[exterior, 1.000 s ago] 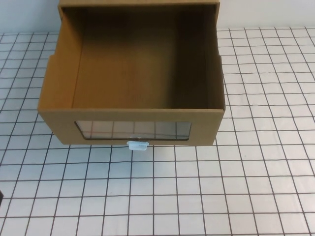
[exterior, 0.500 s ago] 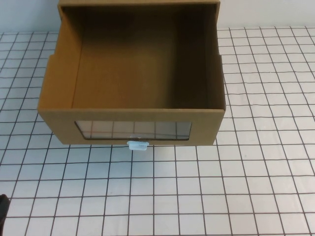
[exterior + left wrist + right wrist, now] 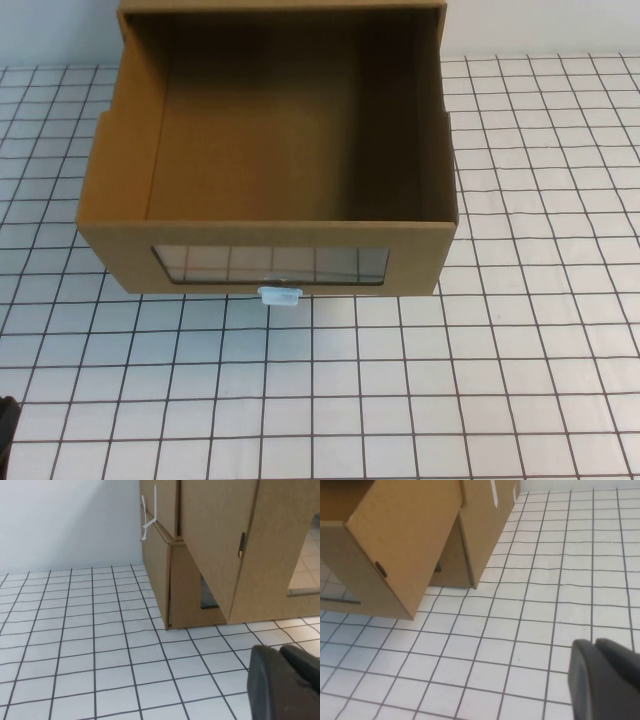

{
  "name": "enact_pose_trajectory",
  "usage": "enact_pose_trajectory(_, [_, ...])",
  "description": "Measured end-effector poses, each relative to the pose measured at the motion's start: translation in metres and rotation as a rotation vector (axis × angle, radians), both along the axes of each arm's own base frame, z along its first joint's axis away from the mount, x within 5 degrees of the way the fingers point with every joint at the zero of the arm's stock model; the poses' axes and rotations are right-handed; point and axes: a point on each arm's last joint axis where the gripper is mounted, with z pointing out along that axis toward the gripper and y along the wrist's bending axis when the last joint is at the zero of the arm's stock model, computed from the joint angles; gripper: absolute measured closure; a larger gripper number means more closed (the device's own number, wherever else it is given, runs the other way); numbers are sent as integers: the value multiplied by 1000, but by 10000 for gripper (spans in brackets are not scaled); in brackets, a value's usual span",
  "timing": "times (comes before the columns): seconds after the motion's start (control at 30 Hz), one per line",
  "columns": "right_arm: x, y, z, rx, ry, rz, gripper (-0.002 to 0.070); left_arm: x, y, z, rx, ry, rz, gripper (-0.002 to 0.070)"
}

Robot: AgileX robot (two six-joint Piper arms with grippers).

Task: Open the shoe box
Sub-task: 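Pull the top drawer of the cardboard box fully open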

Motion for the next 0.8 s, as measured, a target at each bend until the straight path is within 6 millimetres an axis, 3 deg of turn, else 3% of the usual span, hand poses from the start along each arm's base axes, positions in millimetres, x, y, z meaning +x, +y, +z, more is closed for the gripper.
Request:
enact_pose_trajectory(0.37, [-1, -11, -2, -113, -77, -76, 689, 0, 0, 0, 2, 1, -1, 677])
enact_pose_trajectory(0.47, [-3, -21, -15, -118, -114, -178, 689, 0, 0, 0, 2, 1, -1, 677])
enact_pose_trajectory(0.67, [-19, -34, -61, -103, -268, -348, 689, 0, -1, -1, 3, 9, -8, 677])
enact_pose_trajectory(0.8, [-27, -36, -66, -62, -341, -396, 689, 0, -1, -1, 4, 13, -12, 677])
